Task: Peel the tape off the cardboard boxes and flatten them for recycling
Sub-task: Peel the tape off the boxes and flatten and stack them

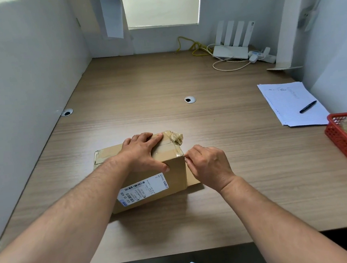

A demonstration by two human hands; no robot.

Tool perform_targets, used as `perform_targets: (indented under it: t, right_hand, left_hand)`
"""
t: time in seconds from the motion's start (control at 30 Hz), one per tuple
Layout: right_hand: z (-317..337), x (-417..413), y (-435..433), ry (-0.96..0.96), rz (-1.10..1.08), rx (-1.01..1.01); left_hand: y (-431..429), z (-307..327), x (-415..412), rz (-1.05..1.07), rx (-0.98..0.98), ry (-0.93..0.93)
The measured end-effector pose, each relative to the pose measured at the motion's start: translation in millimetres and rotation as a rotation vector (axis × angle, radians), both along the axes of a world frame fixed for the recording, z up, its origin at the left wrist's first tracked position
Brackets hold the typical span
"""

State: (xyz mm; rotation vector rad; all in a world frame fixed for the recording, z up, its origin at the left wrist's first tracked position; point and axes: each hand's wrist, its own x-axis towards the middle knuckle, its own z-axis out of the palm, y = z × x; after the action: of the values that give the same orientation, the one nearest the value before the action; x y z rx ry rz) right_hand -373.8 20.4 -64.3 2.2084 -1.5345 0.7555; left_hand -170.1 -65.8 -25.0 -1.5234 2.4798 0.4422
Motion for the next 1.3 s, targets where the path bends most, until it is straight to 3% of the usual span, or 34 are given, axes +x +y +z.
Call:
perform_targets:
  t: [0.2,0.33,0.4,0.53,0.57,0.67,0.73,1.0,1.3]
  right_hand:
    - [18,3,-6,0.018,0.012,-0.09]
    - [23,7,-15,-0.078,-0.029,-0.014]
    - [25,4,-19,-0.203,-0.15,0.09]
    - [27,1,-24,-0.355,-0.336,0.515]
    - [24,0,-25,-0.462,-0.334,0.591]
    - [25,-1,-29,-1.024,-0.244,0.739]
    - [28,-4,-29,-1.211,-0.156,0.832]
    - [27,9,-27,-1.141,0.127,1.166]
    - [34,3,-30,-1.116,0.235,1.213]
  left_hand:
    - [5,1,-2,-0.016,-0.028,-0.023]
    - [18,-3,0,-0.039,-0.082,-0.017]
    - [27,-8,2,-0.059,-0.109,-0.007]
    - [46,-15,9,-0.101,-0.174,0.018]
    - [49,-16,11,-0.107,-0.184,0.015]
    - [64,-15,19,-0.148,-0.229,0.017]
    - [75,-16,21,-0.185,-0.327,0.049]
    - [111,-26,24,-0.208,-0.462,0.133]
    - [115,-27,26,-0.196,-0.475,0.099]
